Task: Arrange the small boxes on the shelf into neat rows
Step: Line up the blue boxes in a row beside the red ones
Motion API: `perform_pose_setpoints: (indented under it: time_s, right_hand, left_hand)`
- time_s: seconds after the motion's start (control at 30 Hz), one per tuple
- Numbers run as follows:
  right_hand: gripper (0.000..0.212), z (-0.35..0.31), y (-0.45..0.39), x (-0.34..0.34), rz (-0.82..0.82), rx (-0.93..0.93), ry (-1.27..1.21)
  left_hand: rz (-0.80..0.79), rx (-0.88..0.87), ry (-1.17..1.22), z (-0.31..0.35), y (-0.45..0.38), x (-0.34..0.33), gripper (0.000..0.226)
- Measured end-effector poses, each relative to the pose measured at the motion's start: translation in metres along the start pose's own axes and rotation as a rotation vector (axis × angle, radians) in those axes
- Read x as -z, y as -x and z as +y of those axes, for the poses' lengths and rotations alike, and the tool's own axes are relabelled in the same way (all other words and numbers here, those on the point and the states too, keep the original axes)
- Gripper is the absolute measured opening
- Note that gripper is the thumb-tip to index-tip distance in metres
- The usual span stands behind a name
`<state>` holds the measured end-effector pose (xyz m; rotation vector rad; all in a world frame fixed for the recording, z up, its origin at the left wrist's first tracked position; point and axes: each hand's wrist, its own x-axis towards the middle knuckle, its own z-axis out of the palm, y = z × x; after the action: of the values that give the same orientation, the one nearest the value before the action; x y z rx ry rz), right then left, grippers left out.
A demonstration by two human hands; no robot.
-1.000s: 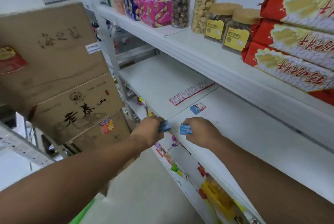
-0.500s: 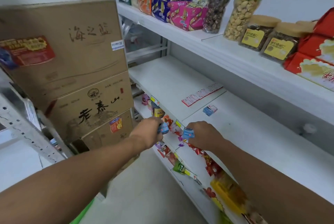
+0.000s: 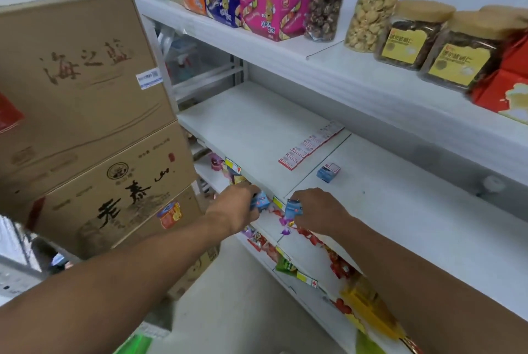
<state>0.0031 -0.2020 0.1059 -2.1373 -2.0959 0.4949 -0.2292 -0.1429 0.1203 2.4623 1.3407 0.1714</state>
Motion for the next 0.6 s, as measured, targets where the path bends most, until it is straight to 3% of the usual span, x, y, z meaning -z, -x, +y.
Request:
perform_pose_setpoints:
  time_s: [0.1, 0.2, 0.43, 0.6]
  right_hand:
    - [0.040, 0.012, -0.026, 0.000, -0.010, 0.003, -0.038]
    - [0.038, 0.026, -0.049, 0.001, -0.027, -0.004, -0.065]
    - [0.032, 0.055, -0.081, -0.002, -0.051, -0.044, -0.061]
    - [0.033, 0.066, -0.093, -0.010, -0.060, -0.135, -0.083]
  left_hand:
    - [-0.023, 0.017, 0.000, -0.005, -0.026, 0.000, 0.030]
    - [-0.029, 0.023, 0.007, -0.008, -0.053, -0.001, 0.023]
    - [-0.088, 0.011, 0.062, -0.006, -0.103, -0.016, 0.039]
    - [-0.110, -0.056, 0.075, -0.011, -0.141, -0.026, 0.031]
